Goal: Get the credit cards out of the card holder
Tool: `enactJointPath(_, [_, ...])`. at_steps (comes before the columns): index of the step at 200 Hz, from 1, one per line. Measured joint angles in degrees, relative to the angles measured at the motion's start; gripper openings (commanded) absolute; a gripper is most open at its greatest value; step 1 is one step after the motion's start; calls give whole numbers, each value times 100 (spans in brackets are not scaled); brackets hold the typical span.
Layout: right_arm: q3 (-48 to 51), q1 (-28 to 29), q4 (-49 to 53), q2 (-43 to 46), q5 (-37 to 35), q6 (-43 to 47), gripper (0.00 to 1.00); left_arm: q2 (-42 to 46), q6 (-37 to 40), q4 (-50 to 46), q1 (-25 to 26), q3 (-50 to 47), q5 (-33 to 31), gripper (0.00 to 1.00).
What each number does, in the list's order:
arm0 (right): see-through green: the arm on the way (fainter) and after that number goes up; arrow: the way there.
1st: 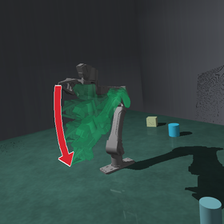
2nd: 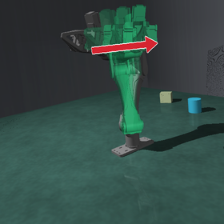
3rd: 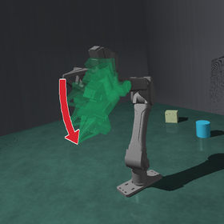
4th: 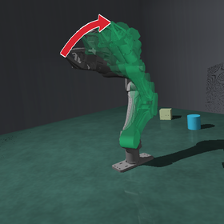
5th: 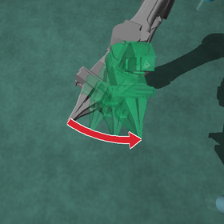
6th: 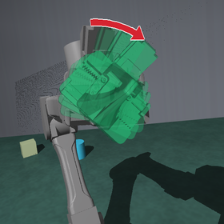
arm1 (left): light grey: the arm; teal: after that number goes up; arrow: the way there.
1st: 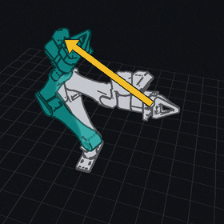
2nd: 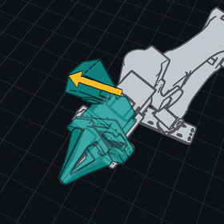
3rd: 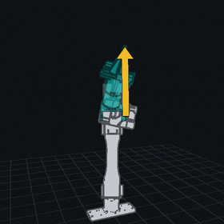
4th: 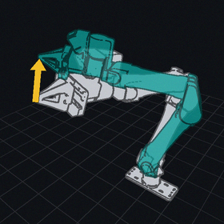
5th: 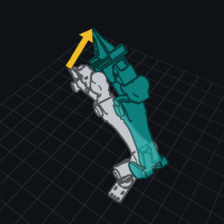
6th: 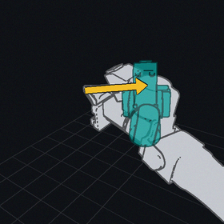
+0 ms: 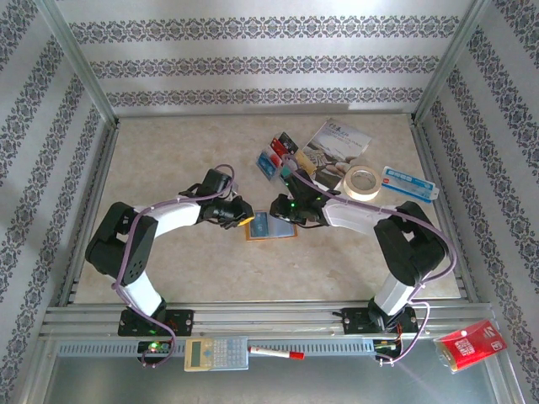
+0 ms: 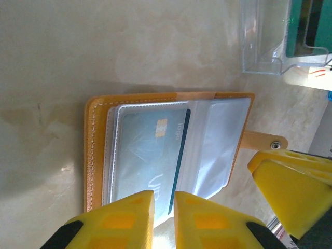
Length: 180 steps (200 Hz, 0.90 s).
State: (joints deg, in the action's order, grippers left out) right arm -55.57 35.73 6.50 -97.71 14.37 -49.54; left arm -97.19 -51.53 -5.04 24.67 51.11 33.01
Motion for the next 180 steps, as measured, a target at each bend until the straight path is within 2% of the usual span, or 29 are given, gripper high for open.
enactJointPath(57, [-52,0,-280,-525,629,223,16,-125,-37,103,13,0,-151,12])
enactJointPath(84, [-52,-13,-341,-619,680,243,14,-334,11,68,13,46,-197,10])
enactJointPath(180, [-57,-125,-385,-791,717,264,14,-424,55,31,13,98,-332,9])
